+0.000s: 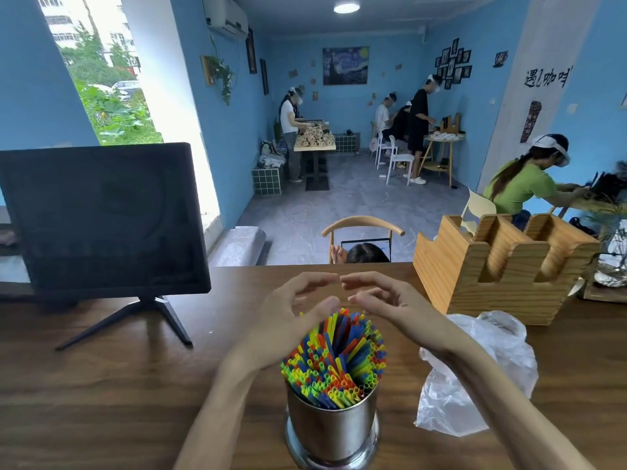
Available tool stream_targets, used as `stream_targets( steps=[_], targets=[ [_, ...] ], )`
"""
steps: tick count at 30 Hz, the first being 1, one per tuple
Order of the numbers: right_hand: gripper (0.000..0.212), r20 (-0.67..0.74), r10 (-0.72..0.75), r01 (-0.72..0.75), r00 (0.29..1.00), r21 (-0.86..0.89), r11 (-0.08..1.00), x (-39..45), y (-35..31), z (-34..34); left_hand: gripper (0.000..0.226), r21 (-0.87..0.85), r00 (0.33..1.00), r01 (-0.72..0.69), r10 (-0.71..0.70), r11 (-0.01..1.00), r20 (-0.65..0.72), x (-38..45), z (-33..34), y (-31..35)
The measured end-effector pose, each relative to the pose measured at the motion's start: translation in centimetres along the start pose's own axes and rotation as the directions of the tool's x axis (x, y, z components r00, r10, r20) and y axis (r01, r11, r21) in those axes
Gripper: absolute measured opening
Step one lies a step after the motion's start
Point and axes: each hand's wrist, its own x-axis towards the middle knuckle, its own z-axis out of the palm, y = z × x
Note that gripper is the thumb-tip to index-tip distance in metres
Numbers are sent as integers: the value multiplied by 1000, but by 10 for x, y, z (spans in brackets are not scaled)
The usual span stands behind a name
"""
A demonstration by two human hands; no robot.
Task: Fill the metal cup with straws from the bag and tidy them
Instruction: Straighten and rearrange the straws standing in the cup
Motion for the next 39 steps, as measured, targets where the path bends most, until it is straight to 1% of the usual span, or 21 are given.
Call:
stream_targets(
  steps=[2, 3, 4, 6, 8, 9, 11, 12, 14, 17, 20, 23, 26, 30, 33, 35, 39],
  targets=[
    [44, 127, 66, -77, 990, 88, 993, -4, 6, 3, 33, -35, 995, -20, 23, 999, 99, -1, 6, -2],
    [46, 156, 92, -112, 984, 128, 985, -6, 9, 7, 29, -55, 994, -17, 23, 998, 108, -2, 8, -4],
    [45, 148, 112, -136, 983, 166, 977, -8, 11, 10, 25, -66, 996, -9, 14, 998, 85, -2, 10, -5],
    [42, 77, 136, -148, 988, 193, 970, -9, 13, 16, 25, -93, 1000, -3, 3, 996, -1, -3, 11, -7],
    [40, 53, 139, -146, 989, 192, 970, -11, 14, 21, 28, -164, 997, -14, 1, 986, -76, -6, 14, -8],
    [41, 57, 144, -153, 988, 219, 964, -12, 15, 23, 30, -223, 995, -14, -8, 975, -96, -8, 14, -8],
    [45, 68, 164, -177, 984, 318, 931, -15, 22, 28, 38, -358, 997, -1, -28, 934, -75, -14, 15, -10],
    [47, 72, 166, -181, 983, 363, 914, -16, 26, 29, 41, -391, 998, 3, -27, 920, -58, -18, 14, -11],
    [50, 67, 170, -182, 983, 412, 893, -17, 30, 32, 40, -402, 998, 11, -33, 916, -46, -23, 14, -13],
    [46, 23, 176, -169, 984, 411, 896, -18, 30, 35, 33, -471, 993, 39, -86, 881, -79, -27, 15, -15],
    [35, -40, 196, -165, 980, 398, 903, -18, 29, 35, 29, -500, 990, 54, -112, 864, -86, -28, 17, -13],
    [31, -70, 212, -174, 975, 358, 917, -16, 29, 35, 23, -497, 987, 75, -136, 865, -87, -28, 19, -13],
    [33, -85, 235, -195, 968, 327, 925, -14, 28, 37, 17, -474, 983, 82, -151, 877, -109, -25, 20, -14],
    [35, -113, 241, -189, 964, 345, 919, -12, 26, 39, 25, -477, 981, 85, -158, 874, -115, -26, 23, -17],
    [36, -102, 243, -199, 965, 324, 925, -11, 22, 40, 28, -477, 977, 79, -163, 875, -138, -26, 25, -18],
    [36, -124, 246, -196, 961, 319, 927, -9, 19, 40, 29, -486, 975, 75, -166, 871, -147, -27, 26, -18],
    [27, -192, 184, -120, 964, 304, 945, -7, 13, 38, 35, -463, 970, 69, -168, 883, -175, -27, 28, -16]
  ],
)
